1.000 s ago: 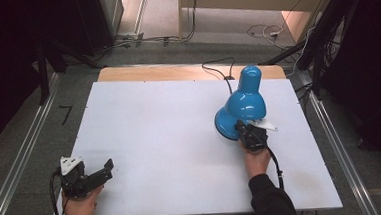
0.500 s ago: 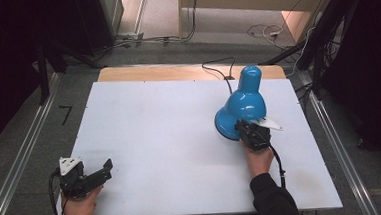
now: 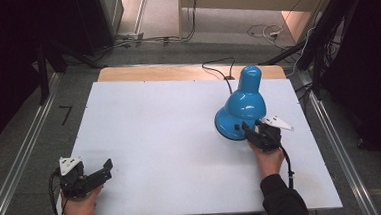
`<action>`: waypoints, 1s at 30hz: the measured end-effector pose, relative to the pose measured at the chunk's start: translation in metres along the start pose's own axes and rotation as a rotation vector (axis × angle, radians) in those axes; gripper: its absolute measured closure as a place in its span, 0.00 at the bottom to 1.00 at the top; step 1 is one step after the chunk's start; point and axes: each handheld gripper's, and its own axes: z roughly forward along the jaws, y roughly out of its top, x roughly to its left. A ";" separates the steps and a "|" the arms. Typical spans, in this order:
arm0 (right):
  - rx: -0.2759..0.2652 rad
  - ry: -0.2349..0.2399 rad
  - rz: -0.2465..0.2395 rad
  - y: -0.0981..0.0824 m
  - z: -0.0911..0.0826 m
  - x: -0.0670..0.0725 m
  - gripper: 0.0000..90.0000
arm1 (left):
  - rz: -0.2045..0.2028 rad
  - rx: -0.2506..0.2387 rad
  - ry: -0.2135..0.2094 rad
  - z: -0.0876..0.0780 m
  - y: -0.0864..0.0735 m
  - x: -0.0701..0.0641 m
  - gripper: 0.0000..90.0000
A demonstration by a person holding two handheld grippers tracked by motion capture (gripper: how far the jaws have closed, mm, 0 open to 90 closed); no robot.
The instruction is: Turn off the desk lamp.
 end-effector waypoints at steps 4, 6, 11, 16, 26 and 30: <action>0.003 -0.004 -0.006 0.000 -0.003 -0.005 0.44 | 0.002 0.001 -0.001 0.000 0.000 0.000 0.06; 0.014 -0.011 -0.003 -0.001 -0.004 -0.008 0.42 | 0.002 0.002 0.000 0.000 0.000 0.000 0.06; 0.015 -0.011 -0.012 -0.001 -0.009 -0.013 0.40 | 0.003 0.003 0.000 0.000 0.000 -0.001 0.06; 0.019 -0.010 -0.023 -0.003 -0.015 -0.018 0.38 | 0.004 0.005 0.000 0.000 0.000 -0.001 0.06; 0.040 -0.027 -0.020 -0.006 -0.023 -0.032 0.36 | 0.007 0.004 0.000 0.001 0.000 -0.002 0.06; 0.051 -0.026 -0.008 -0.008 -0.027 -0.036 0.34 | 0.006 0.005 -0.001 0.001 0.000 -0.002 0.06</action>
